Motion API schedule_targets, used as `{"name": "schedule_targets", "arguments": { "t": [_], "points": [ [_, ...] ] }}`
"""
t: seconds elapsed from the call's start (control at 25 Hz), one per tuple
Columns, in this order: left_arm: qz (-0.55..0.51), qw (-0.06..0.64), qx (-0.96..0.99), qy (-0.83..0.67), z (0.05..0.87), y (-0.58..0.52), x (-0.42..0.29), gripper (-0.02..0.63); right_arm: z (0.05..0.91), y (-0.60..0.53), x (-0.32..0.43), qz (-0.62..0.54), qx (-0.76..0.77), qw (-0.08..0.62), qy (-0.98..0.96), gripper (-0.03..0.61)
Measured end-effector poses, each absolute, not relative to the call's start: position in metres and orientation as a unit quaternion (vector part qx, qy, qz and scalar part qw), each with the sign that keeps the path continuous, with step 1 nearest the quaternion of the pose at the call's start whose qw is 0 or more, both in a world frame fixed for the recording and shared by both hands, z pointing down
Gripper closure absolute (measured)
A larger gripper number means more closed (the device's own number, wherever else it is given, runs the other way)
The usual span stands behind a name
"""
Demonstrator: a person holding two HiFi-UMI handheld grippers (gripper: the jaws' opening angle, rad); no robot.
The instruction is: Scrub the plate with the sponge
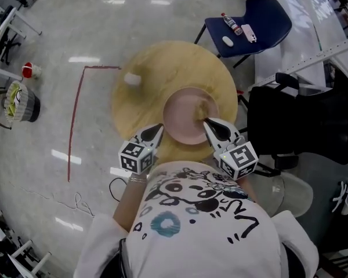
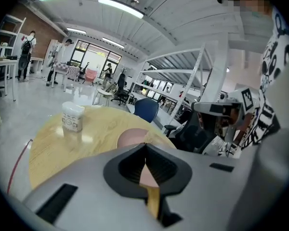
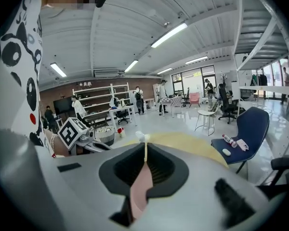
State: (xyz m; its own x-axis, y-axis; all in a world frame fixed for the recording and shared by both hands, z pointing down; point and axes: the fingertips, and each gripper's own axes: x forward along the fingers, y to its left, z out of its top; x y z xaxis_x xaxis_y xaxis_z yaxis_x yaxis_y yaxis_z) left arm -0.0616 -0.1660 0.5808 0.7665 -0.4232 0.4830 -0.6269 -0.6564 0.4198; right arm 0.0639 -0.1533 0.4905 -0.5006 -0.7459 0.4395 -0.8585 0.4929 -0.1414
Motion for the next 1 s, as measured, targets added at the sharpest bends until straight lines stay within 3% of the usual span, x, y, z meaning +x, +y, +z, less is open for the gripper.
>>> {"name": "schedule_targets", "arguments": {
  "t": [0.28,0.68,0.72,0.8,0.88,0.96,1.0],
  "points": [
    [0.171,0.348,0.866,-0.317,0.61,-0.168,-0.062,0.598,0.518,-0.15,0.07,0.223,0.429,0.171,-0.859,0.549],
    [0.238,0.356,0.832,-0.353,0.653,-0.168,-0.067,0.595,0.567,-0.154,0.087,0.276,0.412,0.206,-0.844,0.547],
    [0.244,0.356,0.828,-0.359,0.657,-0.169,-0.068,0.595,0.575,-0.157,0.09,0.277,0.418,0.214,-0.838,0.535],
    [0.25,0.36,0.823,-0.362,0.663,-0.169,-0.069,0.595,0.591,-0.163,0.092,0.29,0.422,0.227,-0.828,0.426],
    [0.253,0.364,0.822,-0.357,0.668,-0.168,-0.065,0.582,0.606,-0.167,0.093,0.311,0.421,0.234,-0.819,0.402],
    [0.253,0.365,0.821,-0.359,0.673,-0.169,-0.06,0.51,0.623,-0.173,0.099,0.316,0.431,0.253,-0.806,0.388],
    [0.253,0.366,0.82,-0.36,0.675,-0.169,-0.058,0.505,0.631,-0.177,0.102,0.314,0.438,0.265,-0.8,0.383]
  ]
}}
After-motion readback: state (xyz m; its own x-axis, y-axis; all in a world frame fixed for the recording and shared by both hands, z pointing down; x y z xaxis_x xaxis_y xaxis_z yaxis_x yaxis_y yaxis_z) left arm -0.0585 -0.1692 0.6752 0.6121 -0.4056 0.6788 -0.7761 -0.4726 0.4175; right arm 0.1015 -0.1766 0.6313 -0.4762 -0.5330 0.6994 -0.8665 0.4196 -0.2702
